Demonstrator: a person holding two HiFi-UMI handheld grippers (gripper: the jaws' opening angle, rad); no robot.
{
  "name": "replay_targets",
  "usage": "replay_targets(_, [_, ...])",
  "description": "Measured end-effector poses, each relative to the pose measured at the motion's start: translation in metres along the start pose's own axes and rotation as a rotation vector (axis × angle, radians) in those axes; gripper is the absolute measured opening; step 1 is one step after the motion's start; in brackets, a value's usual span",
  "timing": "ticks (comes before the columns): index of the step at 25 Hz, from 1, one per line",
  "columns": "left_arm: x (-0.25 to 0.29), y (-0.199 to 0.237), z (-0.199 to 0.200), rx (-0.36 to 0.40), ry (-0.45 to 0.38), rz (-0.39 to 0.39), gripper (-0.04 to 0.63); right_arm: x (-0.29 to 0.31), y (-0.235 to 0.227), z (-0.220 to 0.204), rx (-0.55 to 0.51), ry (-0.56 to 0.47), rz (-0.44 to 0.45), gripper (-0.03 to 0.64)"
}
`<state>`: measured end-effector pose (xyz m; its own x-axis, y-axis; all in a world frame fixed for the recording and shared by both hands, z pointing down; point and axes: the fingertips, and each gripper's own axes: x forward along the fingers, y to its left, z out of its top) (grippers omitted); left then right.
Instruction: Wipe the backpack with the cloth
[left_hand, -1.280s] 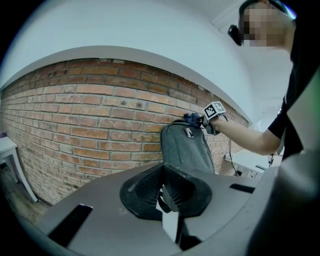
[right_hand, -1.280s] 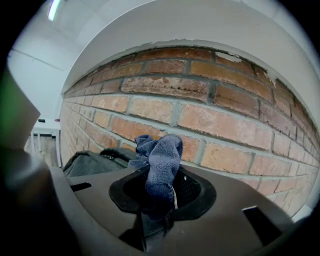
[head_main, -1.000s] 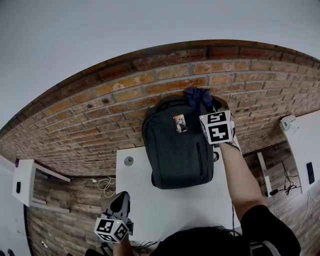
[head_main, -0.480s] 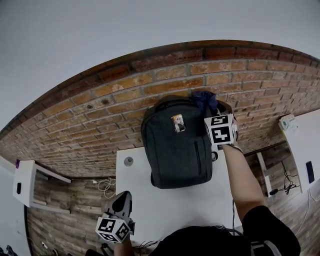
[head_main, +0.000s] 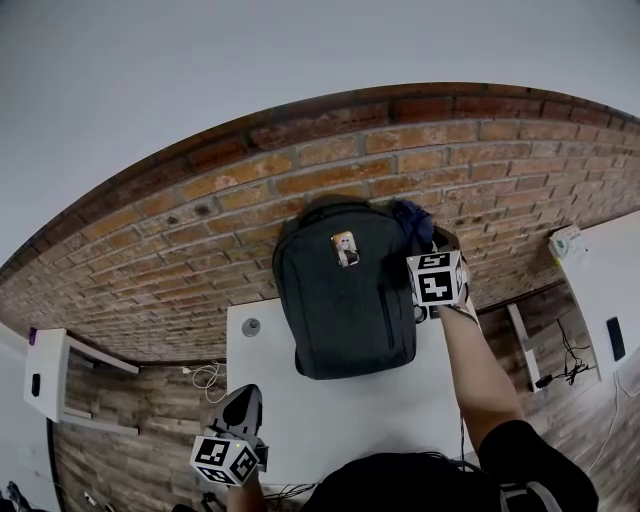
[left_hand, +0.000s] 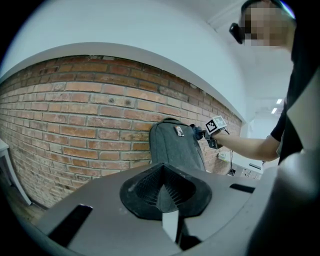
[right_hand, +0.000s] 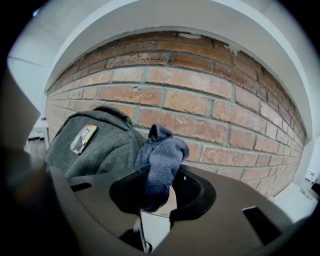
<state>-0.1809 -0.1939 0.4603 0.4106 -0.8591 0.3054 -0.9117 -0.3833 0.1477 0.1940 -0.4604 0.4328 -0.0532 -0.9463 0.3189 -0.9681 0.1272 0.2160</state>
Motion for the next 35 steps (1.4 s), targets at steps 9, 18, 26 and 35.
replay_targets(9, [0.002, -0.003, -0.001, 0.003, 0.001, -0.011, -0.003, -0.008, 0.010, -0.057, 0.015, 0.105, 0.019, 0.103])
replay_targets(18, [0.007, -0.006, 0.000, -0.003, 0.000, -0.021, -0.003, -0.021, 0.036, -0.112, -0.008, 0.193, 0.081, 0.103])
replay_targets(26, [0.009, -0.010, 0.005, 0.009, -0.014, -0.040, -0.003, -0.041, 0.049, -0.151, 0.060, 0.240, 0.135, 0.103])
replay_targets(35, [0.008, -0.017, 0.008, 0.021, -0.018, -0.066, -0.003, -0.065, 0.066, -0.215, 0.091, 0.340, 0.168, 0.103])
